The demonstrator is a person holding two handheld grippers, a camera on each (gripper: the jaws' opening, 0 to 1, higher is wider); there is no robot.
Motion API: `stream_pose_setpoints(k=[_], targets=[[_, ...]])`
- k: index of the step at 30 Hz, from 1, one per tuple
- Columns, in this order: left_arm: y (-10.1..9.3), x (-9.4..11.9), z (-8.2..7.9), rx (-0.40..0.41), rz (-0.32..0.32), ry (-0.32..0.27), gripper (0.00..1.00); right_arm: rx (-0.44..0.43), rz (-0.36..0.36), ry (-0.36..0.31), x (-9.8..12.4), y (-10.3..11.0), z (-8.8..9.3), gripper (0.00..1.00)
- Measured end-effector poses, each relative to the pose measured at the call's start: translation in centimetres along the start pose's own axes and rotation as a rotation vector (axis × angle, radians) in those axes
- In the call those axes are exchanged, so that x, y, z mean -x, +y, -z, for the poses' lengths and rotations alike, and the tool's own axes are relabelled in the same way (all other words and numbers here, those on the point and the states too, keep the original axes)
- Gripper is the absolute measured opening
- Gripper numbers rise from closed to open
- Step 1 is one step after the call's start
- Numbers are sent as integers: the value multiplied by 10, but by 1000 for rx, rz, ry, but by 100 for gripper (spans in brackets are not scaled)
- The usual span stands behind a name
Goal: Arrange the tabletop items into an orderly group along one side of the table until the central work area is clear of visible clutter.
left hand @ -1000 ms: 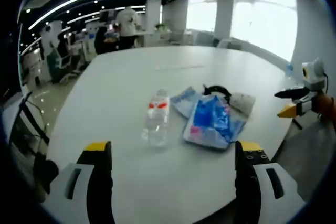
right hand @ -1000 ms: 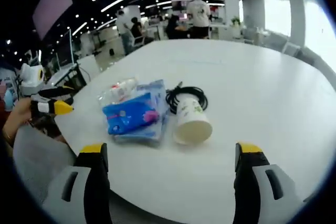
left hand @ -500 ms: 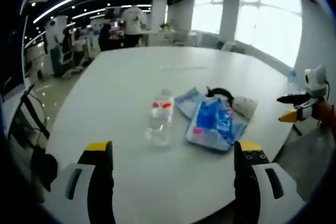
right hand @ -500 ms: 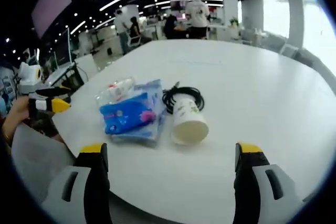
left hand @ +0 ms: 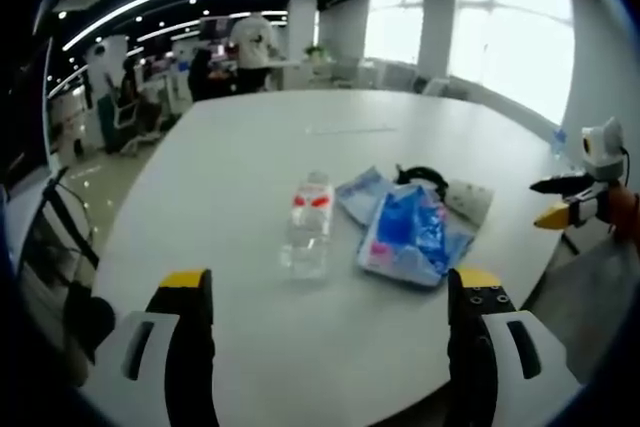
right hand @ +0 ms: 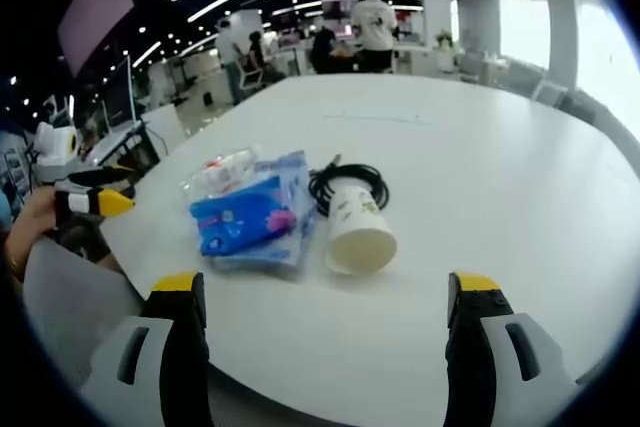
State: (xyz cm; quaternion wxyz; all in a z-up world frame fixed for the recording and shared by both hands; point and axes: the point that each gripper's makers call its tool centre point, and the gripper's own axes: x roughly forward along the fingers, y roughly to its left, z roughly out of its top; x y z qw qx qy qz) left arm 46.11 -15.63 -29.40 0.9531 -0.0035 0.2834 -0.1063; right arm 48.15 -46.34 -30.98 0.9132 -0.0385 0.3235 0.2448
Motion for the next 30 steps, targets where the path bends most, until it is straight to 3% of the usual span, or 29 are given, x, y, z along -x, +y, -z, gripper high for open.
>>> stream_pose_setpoints(k=[30], targets=[[1,2,0,16,5,0,93,71,-58,28,-3,17,5,100]])
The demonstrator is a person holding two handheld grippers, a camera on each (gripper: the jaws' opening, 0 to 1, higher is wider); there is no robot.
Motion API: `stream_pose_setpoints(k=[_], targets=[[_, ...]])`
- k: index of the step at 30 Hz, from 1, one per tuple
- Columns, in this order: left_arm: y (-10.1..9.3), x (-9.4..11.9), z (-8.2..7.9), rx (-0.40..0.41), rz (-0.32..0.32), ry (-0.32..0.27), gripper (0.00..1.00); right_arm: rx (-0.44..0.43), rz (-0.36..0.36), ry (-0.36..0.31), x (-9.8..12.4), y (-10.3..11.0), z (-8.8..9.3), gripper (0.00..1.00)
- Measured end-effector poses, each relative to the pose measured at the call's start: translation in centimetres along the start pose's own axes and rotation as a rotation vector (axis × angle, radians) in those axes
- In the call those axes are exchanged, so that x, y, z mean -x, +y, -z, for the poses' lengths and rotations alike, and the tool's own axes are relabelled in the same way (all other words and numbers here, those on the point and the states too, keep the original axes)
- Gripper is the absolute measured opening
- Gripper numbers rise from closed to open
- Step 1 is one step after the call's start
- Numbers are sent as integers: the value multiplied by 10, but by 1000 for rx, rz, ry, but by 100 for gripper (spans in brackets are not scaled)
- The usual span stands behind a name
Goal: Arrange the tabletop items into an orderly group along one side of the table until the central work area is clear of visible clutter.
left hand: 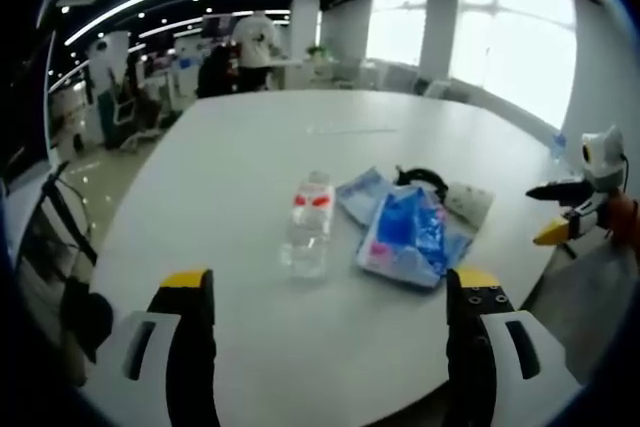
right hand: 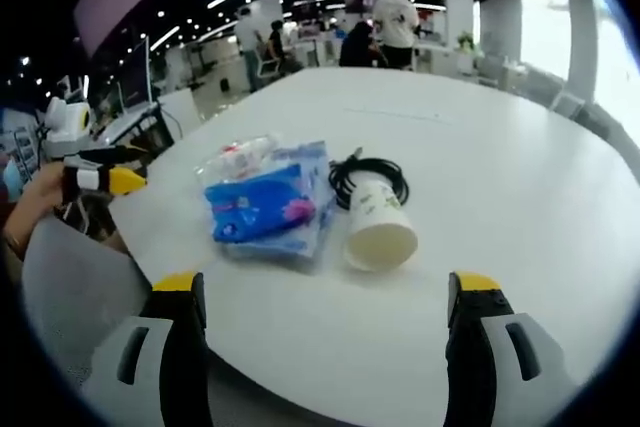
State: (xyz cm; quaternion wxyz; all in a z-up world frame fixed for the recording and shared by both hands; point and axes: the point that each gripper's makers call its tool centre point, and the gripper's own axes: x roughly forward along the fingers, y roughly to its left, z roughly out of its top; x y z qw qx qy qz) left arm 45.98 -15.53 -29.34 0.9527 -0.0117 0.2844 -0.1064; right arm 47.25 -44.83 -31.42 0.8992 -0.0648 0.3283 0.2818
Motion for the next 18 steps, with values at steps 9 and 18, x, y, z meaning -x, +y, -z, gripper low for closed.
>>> stream_pose_setpoints(k=[9,18], targets=[[-1,0,1,4,1,5,92,1,12,-8,1,-3,-1,100],[-3,1,1,6,5,3,92,24,-4,-9,1,4,-2,100]])
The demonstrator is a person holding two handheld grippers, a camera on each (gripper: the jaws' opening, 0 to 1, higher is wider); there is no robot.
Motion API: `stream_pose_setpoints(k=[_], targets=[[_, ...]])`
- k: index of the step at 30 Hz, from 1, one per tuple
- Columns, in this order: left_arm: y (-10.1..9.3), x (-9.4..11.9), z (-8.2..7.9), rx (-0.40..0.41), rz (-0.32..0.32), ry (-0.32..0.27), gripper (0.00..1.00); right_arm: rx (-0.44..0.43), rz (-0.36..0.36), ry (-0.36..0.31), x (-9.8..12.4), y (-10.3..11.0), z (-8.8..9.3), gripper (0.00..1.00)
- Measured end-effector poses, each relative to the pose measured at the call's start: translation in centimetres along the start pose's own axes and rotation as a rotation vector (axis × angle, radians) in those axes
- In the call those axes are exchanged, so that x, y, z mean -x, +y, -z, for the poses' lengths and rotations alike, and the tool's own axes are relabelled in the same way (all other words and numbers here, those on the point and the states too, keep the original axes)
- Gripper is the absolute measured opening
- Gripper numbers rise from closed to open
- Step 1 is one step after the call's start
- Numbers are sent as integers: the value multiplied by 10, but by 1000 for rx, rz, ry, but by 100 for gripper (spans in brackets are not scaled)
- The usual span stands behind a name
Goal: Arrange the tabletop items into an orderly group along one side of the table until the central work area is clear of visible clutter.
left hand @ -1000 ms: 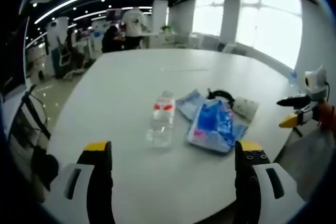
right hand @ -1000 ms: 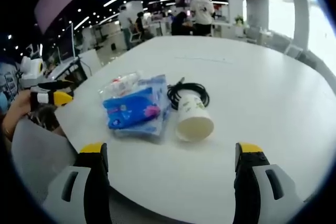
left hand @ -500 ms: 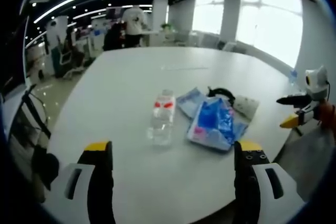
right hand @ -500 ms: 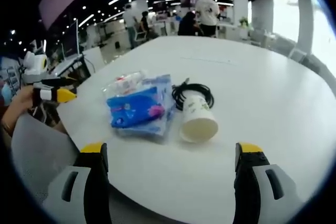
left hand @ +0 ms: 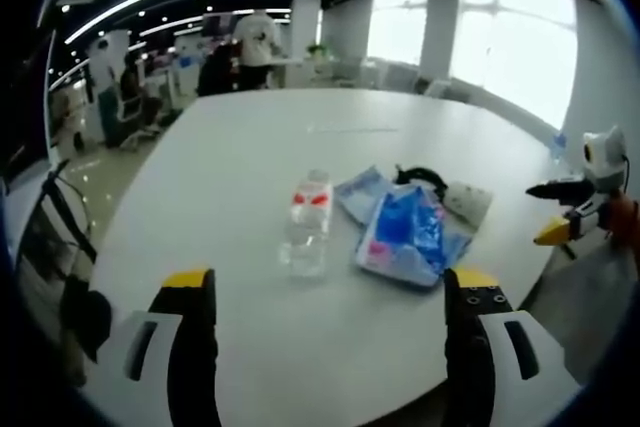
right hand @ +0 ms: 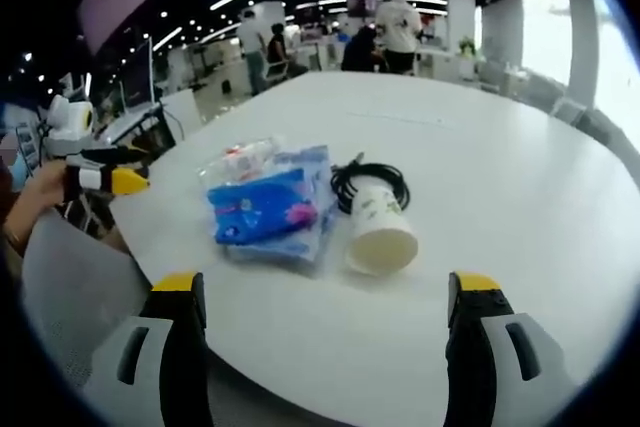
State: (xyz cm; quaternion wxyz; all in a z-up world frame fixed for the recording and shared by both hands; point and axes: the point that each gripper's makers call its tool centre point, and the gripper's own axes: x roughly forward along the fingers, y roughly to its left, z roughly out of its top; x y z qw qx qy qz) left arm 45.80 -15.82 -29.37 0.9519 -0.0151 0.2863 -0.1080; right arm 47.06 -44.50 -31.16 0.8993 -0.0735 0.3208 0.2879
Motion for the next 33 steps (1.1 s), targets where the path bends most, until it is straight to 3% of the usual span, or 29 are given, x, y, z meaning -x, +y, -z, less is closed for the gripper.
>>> stream_pose_setpoints(k=[11,27,33], targets=[[-6,1,-1,6,26,0,92,11,-29,-16,1,5,-5,100],[-23,-22,-26,-32,81,19,91,28,-31,-57,-3,0,-29,100],[-19,-29,-34,-28,97,27,89,20,-34,-51,-10,-2,-28,100]])
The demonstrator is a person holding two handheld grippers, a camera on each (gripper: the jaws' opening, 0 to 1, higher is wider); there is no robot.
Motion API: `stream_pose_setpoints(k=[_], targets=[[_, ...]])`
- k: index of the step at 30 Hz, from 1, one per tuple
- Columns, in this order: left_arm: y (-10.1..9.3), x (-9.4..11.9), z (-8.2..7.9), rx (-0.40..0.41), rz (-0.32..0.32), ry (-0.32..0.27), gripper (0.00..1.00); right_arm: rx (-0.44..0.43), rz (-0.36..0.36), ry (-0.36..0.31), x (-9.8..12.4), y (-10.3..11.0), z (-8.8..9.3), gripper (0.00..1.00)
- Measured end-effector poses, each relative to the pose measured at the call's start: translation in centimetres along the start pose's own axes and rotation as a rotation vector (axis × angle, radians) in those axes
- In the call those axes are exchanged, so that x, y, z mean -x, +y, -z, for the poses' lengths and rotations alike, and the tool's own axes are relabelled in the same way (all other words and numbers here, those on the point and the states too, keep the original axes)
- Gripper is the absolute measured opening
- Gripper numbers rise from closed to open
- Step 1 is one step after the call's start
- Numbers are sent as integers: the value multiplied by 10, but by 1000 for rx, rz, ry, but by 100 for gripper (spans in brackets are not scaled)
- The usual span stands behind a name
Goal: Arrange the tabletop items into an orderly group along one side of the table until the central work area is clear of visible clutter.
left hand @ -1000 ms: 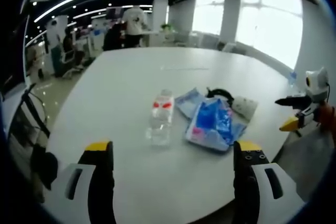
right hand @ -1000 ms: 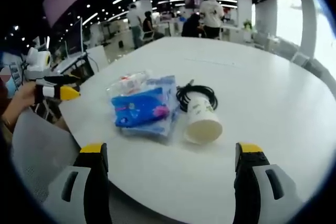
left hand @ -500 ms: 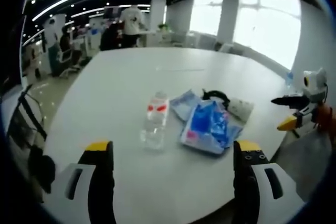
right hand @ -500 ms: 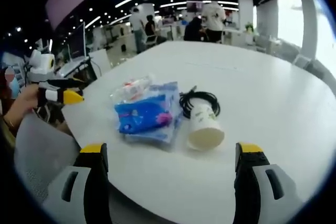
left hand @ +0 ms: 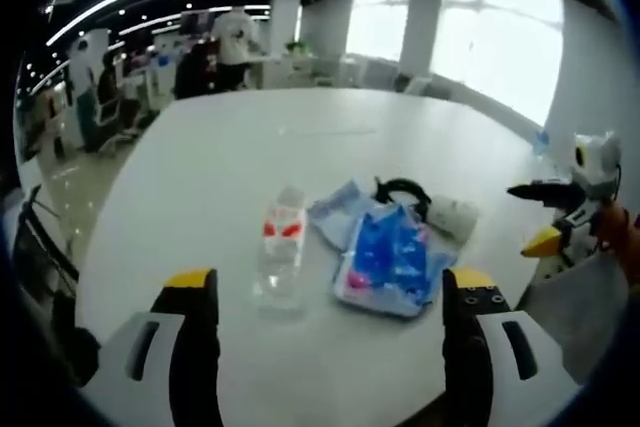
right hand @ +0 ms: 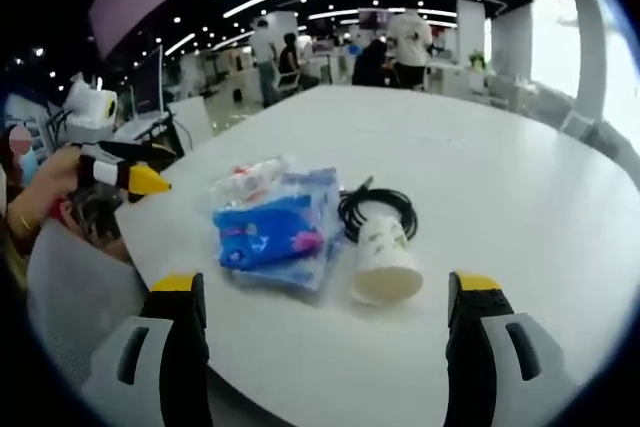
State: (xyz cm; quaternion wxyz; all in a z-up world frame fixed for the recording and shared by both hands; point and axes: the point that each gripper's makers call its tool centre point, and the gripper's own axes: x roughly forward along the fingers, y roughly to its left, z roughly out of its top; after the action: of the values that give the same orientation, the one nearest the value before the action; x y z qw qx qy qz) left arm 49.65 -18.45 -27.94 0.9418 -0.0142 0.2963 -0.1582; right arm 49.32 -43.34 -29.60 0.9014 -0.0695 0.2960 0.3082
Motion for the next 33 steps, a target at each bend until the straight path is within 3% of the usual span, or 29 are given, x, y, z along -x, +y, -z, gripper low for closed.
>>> stream_pose_setpoints(k=[5,16,33], targets=[[8,-10,4,-29,-11,57,88,-9,-17,3,-6,0,-1,100],[9,-30,-1,-24,16,111,84,-97,-74,-35,-15,0,-16,100],[15,-79,-4,-62,58,292,78,-75,-87,10,-22,9,-5,100]])
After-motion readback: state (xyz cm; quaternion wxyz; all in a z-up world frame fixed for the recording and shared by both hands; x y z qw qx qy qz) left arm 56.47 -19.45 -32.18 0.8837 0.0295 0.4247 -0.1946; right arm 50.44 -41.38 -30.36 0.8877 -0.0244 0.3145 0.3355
